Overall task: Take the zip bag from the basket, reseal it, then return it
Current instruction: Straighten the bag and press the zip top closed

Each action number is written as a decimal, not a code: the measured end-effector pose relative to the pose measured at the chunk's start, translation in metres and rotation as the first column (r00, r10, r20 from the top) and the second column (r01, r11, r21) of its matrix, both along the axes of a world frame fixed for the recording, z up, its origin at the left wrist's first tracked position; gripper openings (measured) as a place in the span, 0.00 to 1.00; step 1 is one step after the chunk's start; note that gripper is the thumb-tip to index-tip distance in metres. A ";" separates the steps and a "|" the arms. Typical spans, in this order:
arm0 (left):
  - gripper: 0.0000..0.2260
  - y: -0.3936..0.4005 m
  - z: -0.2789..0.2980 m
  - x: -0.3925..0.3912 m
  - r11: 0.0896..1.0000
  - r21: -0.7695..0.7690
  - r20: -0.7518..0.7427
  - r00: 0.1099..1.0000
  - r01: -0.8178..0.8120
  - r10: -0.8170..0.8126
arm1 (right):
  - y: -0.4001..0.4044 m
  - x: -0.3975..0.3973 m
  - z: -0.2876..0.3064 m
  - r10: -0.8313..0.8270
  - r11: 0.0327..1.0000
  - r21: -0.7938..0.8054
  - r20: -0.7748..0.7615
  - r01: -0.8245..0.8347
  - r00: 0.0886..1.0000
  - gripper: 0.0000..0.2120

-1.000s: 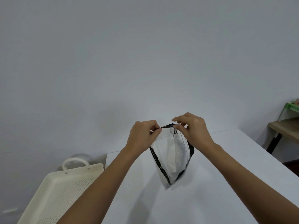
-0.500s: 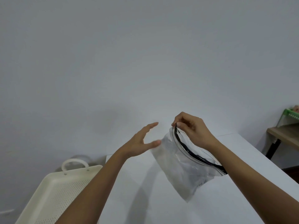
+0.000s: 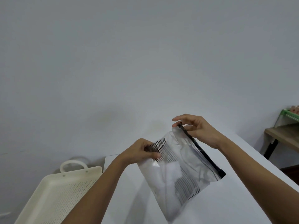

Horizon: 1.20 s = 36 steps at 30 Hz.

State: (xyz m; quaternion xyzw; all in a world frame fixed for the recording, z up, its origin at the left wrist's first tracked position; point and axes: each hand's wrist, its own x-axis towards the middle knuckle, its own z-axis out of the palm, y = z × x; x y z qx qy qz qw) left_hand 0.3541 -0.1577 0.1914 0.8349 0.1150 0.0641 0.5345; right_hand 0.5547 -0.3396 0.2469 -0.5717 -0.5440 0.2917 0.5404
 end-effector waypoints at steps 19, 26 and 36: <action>0.03 0.014 -0.004 -0.012 0.990 0.035 0.059 0.989 -0.135 0.133 | 0.002 0.009 0.009 -0.372 0.926 -0.061 0.033 0.374 0.927 0.09; 0.09 0.028 -0.002 -0.014 0.983 0.135 -0.032 0.991 -0.127 0.133 | 0.013 -0.003 0.012 -0.434 0.901 -0.004 -0.018 0.434 0.901 0.11; 0.03 -0.005 0.015 0.022 0.975 -0.121 0.224 0.951 -0.189 0.212 | 0.037 -0.030 0.031 -0.299 0.954 0.035 0.125 0.297 0.946 0.06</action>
